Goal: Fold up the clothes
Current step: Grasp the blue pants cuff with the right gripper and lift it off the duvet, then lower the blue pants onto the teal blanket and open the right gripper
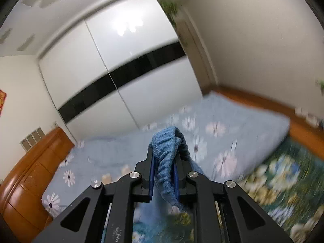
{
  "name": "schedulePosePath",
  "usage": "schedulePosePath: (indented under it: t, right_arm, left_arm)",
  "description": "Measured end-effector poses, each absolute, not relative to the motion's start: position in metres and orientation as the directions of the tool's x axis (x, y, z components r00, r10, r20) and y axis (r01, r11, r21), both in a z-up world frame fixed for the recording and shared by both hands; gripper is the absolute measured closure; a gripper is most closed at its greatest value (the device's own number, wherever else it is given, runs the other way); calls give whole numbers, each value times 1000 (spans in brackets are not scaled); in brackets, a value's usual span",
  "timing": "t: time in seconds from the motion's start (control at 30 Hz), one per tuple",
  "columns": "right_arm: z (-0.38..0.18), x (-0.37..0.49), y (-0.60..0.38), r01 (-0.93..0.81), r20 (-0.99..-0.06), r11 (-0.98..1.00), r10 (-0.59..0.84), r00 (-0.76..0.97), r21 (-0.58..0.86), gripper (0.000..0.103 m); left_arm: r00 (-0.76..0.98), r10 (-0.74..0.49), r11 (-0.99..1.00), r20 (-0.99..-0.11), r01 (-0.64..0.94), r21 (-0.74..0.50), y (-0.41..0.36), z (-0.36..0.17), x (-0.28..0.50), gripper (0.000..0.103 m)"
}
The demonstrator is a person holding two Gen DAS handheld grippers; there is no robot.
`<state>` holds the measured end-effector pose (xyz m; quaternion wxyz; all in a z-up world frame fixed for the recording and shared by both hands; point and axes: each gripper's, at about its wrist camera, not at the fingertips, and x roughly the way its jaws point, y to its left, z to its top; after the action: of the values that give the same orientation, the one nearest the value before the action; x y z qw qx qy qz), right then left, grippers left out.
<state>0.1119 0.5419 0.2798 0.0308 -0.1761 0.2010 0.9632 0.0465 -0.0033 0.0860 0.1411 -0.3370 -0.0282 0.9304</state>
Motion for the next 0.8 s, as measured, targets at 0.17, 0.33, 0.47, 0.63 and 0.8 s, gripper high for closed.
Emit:
schedulePosePath:
  t: [0.17,0.33,0.47,0.63,0.8]
  right_arm:
    - [312,112,501,-84,-363,-964,-14,-932,252,87]
    - [245,77,424,12,-509,-975,-126,-851,220,86]
    - [161,48,348,116,-614,-958,-259,-746,263,86]
    - [55,41,250,209,-700,-920,-390,-598,333,86]
    - [-29,51,149,276,-750,-870,-491,-443,407,86]
  left_arm:
    - [-727,282,-958,-626,-249,-143,0,87,61,0]
    - [-728,259,-965,-635,-227,-132,-16,87,75,0]
    - [-732,213,-977,-647,-164,-136,-49,85,83,0]
    - [-728,128,-992,-674,-79,-103,-92,79,90,0]
    - [-705,53,-998,-707,-9,-65,-131,72,99,0]
